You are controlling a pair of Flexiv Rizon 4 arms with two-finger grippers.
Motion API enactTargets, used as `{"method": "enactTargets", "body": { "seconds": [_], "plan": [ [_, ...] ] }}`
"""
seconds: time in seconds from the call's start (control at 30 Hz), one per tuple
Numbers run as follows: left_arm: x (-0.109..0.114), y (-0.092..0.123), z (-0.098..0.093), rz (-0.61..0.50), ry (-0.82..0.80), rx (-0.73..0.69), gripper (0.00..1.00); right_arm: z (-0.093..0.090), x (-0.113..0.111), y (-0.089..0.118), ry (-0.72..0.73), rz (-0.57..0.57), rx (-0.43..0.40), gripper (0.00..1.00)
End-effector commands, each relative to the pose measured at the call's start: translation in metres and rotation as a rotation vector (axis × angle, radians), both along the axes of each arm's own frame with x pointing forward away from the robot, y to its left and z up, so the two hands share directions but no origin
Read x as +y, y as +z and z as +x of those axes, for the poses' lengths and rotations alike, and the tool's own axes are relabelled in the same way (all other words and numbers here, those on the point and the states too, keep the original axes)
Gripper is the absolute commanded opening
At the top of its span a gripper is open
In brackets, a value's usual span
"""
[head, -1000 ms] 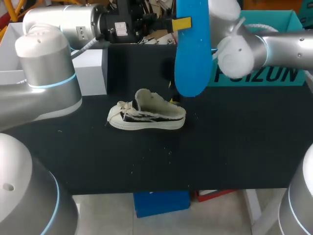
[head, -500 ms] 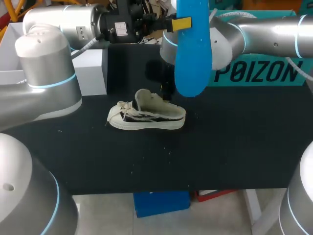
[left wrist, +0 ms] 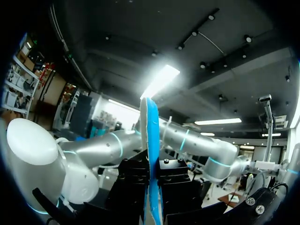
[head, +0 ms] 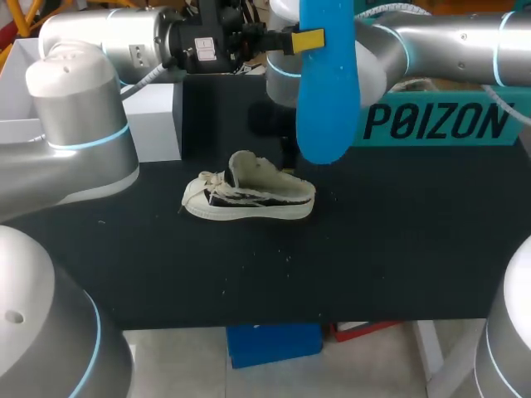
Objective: Take the shoe out of the shoebox, open the shoe tongue, remove and reinsert the insole, then place the shoe into the shoebox
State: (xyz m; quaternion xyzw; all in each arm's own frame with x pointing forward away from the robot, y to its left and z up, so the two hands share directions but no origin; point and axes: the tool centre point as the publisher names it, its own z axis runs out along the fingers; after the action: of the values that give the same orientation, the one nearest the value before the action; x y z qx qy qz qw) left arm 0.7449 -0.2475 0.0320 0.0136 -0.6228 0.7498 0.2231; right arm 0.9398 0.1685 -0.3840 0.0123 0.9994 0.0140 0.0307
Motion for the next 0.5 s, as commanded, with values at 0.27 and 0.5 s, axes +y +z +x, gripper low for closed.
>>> {"method": "enactTargets", "body": {
  "seconds": [0.27, 0.5],
  "plan": [
    [-0.001, -0.001, 0.0, -0.001, 0.001, -0.002, 0.0, -0.011, -0.018, 0.015, -0.024, 0.007, -0.019, 0.58],
    [-0.001, -0.001, 0.0, -0.001, 0.001, -0.002, 0.0, -0.018, -0.009, 0.021, -0.022, 0.021, -0.028, 0.64]
  ]
}}
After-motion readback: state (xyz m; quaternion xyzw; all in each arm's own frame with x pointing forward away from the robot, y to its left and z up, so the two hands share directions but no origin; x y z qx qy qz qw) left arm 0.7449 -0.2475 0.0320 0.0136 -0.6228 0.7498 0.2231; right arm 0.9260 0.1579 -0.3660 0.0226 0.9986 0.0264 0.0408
